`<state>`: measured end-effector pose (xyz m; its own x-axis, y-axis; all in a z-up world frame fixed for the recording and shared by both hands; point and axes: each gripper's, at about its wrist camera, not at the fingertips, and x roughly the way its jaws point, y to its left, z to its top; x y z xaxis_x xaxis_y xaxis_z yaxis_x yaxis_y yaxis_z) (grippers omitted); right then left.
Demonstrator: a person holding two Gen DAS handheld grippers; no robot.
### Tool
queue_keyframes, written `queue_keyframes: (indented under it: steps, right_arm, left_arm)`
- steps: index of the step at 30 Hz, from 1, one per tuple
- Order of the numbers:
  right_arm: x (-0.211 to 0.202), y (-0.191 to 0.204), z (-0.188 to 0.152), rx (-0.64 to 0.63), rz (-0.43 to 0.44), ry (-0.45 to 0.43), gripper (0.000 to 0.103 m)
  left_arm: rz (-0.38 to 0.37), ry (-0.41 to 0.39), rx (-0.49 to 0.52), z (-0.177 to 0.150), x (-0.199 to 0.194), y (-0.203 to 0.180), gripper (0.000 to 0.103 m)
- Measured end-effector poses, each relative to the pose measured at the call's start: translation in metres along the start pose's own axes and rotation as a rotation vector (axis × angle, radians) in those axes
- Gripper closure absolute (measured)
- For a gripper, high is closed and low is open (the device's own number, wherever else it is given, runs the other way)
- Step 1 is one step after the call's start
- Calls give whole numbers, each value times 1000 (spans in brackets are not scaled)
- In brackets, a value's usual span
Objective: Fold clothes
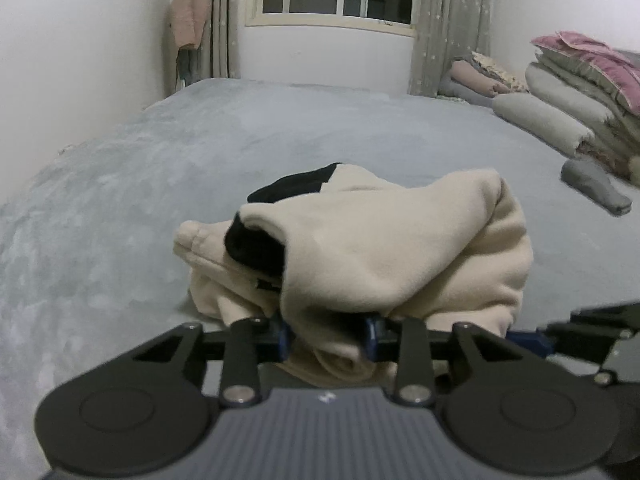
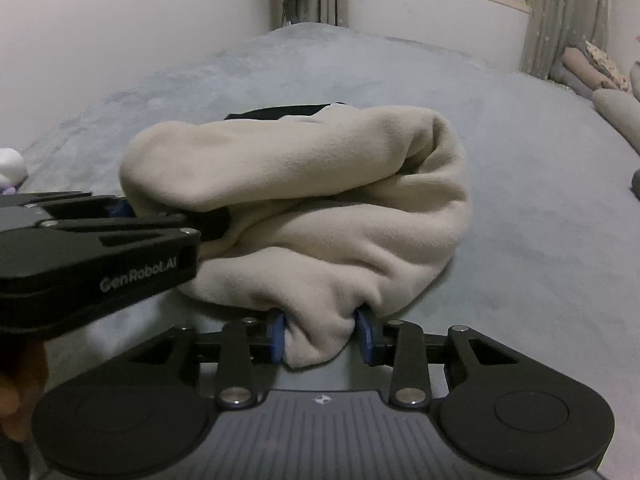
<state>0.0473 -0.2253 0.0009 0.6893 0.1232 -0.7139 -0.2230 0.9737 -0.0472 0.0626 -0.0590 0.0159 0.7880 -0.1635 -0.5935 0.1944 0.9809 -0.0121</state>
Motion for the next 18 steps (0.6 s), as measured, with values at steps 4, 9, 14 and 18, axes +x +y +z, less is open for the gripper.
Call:
queue_keyframes:
  steps: [4, 9, 14, 18]
  right_arm:
    - [5, -4, 4, -28, 6, 1, 64]
    - [-3, -22, 3, -18, 37, -2, 76]
    - [-60, -24, 25, -12, 12, -166, 81]
    - [-150, -30, 51, -2, 82, -400, 83]
  left_arm:
    - [6, -1, -4, 0, 8, 3, 55]
    - [-39, -19, -4, 8, 0, 8, 81]
    - [-159, -229, -79, 50, -76, 22, 100]
    - [-209, -357, -149, 78, -140, 44, 100]
